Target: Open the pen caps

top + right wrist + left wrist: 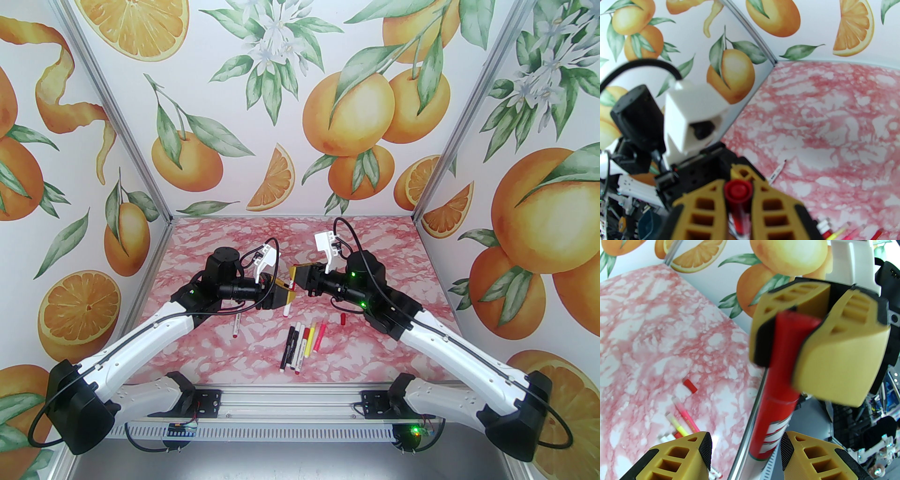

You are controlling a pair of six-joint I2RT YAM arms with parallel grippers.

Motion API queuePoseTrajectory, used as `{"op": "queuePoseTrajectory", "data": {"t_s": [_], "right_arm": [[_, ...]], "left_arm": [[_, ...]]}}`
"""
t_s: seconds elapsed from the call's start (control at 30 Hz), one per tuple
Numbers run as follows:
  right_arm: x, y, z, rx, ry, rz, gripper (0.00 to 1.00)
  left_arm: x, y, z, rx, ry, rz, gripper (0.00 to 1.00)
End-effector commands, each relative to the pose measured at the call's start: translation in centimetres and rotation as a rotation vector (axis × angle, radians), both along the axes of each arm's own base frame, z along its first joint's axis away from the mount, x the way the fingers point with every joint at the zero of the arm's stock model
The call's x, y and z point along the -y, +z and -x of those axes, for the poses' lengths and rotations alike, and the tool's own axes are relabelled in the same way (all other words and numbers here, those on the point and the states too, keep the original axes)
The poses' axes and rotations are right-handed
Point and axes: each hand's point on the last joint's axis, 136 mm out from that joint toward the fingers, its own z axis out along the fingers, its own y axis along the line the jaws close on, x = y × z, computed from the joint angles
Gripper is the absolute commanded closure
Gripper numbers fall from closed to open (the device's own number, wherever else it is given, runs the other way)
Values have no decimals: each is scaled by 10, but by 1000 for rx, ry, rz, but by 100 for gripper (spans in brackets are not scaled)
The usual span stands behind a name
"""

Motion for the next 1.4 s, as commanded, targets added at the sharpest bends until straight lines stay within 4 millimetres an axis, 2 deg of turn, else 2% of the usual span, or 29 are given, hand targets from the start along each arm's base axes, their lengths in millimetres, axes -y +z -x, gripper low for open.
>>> {"op": "queuePoseTrajectory", "data": {"t_s": [0.0,0.17,0.33,0.4,0.53,0.57,0.6,0.63,0.73,0.87,1.1,1.2,1.37], "right_arm": [[-3,-13,0,-6,-6,27,100],[-4,-17,2,-18,-6,20,100],[-5,-18,2,-27,-12,-5,100],[-4,-17,1,-27,-24,-15,100],[-1,-16,-2,-33,-50,-41,100],[-1,-16,-2,-34,-54,-48,100],[-1,-16,-3,-36,-59,-57,100],[-1,-16,-3,-37,-61,-63,100],[-1,-16,-4,-44,-65,-81,100],[1,-17,-5,-46,-82,-89,100],[9,-13,-8,-43,-128,-120,100],[5,-8,-3,-46,-91,-138,100],[4,-5,-2,-45,-84,-161,100]], "left_arm": [[3,19,-4,44,-9,46,52],[3,19,-4,41,-9,52,54],[5,15,-4,36,-13,51,76],[5,13,-4,32,-13,47,80],[6,9,-2,33,-16,43,80],[6,8,-2,30,-13,41,75],[6,8,-2,33,-10,41,65],[7,8,-2,35,-10,44,59],[7,10,-2,38,-10,55,54],[7,8,-1,31,-13,54,58],[8,-1,-1,19,-18,47,58],[10,-1,-2,15,-25,53,67],[11,-1,-3,12,-27,53,70]]}}
